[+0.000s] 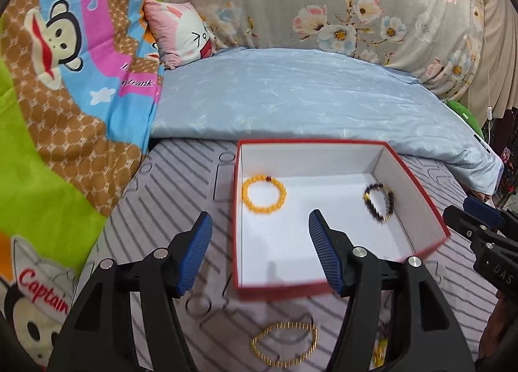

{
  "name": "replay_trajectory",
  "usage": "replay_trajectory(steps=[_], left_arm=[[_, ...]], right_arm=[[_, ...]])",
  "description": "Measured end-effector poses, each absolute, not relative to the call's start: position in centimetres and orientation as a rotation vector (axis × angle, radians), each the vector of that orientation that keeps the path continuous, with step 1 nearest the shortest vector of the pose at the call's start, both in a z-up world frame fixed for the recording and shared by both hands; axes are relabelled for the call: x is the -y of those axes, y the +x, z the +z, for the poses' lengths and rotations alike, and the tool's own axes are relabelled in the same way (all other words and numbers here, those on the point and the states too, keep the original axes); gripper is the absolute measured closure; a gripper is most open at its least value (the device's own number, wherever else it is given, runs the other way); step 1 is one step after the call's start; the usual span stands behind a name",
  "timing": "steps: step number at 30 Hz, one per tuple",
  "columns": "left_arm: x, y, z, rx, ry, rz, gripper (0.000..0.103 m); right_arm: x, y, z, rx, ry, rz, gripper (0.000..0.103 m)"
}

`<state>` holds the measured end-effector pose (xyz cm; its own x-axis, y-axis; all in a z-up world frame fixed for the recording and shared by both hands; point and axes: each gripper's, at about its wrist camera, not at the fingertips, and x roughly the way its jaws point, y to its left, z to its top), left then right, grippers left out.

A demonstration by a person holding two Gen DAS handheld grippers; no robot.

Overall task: Organize jewelry
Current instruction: 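Carry both bracelets into the red box and open both tools, then grasp the silver wristwatch with the left tool while the right grasps the dark bead strand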

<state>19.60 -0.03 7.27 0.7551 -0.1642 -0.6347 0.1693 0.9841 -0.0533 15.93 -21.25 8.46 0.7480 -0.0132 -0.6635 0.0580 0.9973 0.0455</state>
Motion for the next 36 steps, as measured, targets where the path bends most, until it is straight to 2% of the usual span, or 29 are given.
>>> replay_trajectory(steps=[16, 21, 36], left_arm=[[-1.6, 11.1, 4.0, -0.784, -0.025, -0.126, 0.043], [-1.8, 9.5, 3.2, -0.798, -0.03, -0.108, 0.037], [-4.7, 4.9, -0.1, -0.884, -0.119, -0.092, 0.036]], right_arm=[[19.4, 5.7, 5.0, -0.808, 0.099, -0.052, 0.054], [19.0, 4.1, 3.9, -0.831, 0.114, -0.052, 0.053], [18.7, 0.0, 0.6, -0.89, 0.159, -0.05, 0.052]])
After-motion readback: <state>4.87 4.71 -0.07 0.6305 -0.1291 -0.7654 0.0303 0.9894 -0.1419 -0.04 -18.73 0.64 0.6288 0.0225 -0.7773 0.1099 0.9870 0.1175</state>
